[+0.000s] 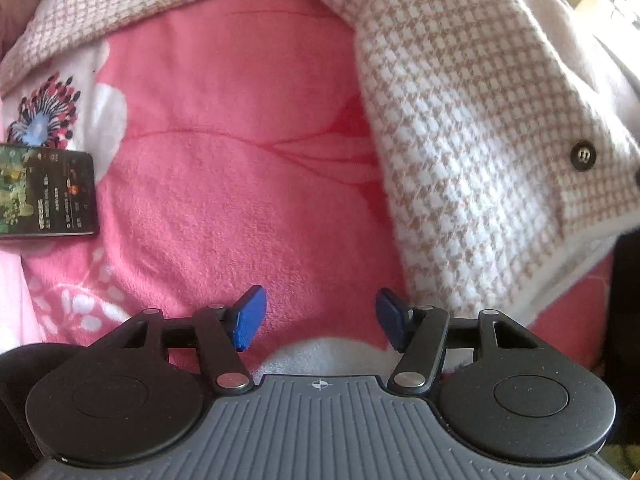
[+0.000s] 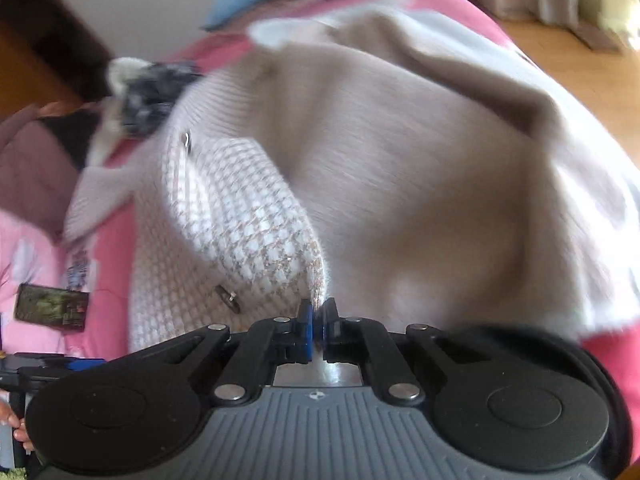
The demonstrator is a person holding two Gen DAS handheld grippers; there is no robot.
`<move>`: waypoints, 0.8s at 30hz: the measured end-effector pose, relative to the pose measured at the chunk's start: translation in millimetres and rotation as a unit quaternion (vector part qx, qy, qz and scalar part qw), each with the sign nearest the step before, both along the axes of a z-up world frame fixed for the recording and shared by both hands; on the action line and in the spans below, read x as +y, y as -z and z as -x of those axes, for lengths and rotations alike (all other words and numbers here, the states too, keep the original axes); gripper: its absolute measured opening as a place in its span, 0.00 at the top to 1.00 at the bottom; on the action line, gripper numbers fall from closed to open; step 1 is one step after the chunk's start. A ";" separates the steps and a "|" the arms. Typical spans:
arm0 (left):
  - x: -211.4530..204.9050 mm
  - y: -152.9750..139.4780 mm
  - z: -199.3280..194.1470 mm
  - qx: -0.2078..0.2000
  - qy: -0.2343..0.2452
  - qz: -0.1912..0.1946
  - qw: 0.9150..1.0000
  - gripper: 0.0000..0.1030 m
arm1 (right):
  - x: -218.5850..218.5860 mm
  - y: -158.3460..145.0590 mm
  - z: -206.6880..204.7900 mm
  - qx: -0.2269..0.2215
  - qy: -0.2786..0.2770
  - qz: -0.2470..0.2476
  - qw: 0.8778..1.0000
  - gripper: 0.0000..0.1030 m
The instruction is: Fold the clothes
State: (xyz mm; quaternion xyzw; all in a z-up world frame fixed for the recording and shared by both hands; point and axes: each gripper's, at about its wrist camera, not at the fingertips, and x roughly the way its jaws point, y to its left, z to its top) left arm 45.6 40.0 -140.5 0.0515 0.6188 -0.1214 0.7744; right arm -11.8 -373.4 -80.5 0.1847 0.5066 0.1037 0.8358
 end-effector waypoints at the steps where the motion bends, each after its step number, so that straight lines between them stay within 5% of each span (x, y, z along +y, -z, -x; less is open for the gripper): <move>1: -0.5 0.6 -0.3 0.000 0.004 -0.002 1.000 0.41 | -0.7 -0.5 2.5 0.000 0.001 -0.004 1.000 0.96; 10: 11.2 -2.5 -6.0 -0.004 -0.005 0.035 0.999 0.41 | 43.5 -10.6 0.3 -0.028 -0.072 0.128 0.989 0.94; 13: 10.3 -2.6 -7.4 -0.007 -0.002 0.055 0.998 0.41 | 50.6 -13.3 -4.8 -0.023 -0.085 0.179 0.980 0.83; 15: -2.9 -1.4 1.7 -0.013 0.000 0.062 0.998 0.41 | 49.6 -24.4 -5.1 -0.045 -0.081 0.195 0.976 0.66; 18: -45.3 -5.9 23.2 -0.017 -0.001 0.067 0.998 0.41 | 39.4 -47.3 -14.0 -0.080 -0.066 0.152 0.983 0.58; 24: -58.2 12.7 23.6 -0.008 0.011 0.042 0.999 0.40 | 26.3 -58.9 -82.0 -0.088 -0.019 0.018 0.996 0.57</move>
